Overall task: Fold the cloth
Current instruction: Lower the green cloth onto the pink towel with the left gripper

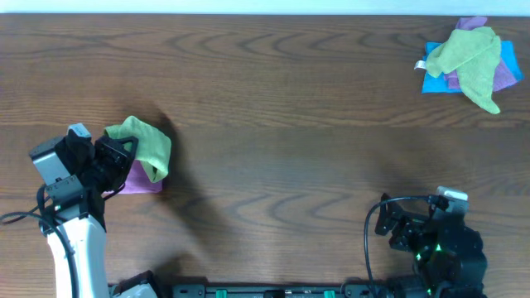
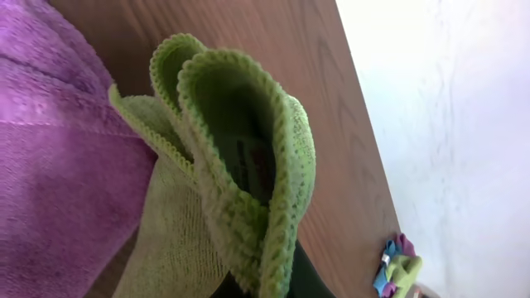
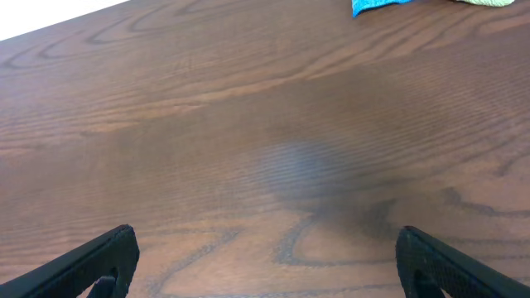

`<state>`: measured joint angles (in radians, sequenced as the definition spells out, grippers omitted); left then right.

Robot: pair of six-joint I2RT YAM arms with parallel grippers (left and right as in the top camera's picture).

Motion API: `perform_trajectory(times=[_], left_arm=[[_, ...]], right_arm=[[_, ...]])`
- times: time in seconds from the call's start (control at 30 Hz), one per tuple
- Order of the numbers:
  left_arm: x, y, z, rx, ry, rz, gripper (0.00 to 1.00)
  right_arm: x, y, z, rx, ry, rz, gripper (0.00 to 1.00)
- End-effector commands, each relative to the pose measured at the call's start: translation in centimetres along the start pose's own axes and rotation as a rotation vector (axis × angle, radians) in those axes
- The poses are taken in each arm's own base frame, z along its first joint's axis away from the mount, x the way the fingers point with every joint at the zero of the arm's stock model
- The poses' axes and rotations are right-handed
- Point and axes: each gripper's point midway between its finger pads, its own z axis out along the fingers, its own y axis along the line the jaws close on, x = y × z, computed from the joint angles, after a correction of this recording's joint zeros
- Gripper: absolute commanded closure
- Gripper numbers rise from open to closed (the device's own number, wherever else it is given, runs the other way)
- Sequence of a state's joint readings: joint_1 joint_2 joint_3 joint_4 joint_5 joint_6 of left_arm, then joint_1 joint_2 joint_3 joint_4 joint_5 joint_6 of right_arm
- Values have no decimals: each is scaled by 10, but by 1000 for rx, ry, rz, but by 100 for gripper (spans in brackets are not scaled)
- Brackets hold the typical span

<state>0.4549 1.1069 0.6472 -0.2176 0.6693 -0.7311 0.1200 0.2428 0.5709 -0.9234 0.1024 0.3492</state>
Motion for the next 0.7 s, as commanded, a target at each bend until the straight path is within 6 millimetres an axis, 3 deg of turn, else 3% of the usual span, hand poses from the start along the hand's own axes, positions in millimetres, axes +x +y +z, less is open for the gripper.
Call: perform_trajectory(times=[0.0, 0.67], left_arm=[[-10, 5, 0, -13, -32, 14, 94], [-27, 27, 6, -83, -81, -23, 94]], right_arm=[[0, -3, 1, 15, -2, 19, 1], [0, -3, 1, 15, -2, 19, 1]])
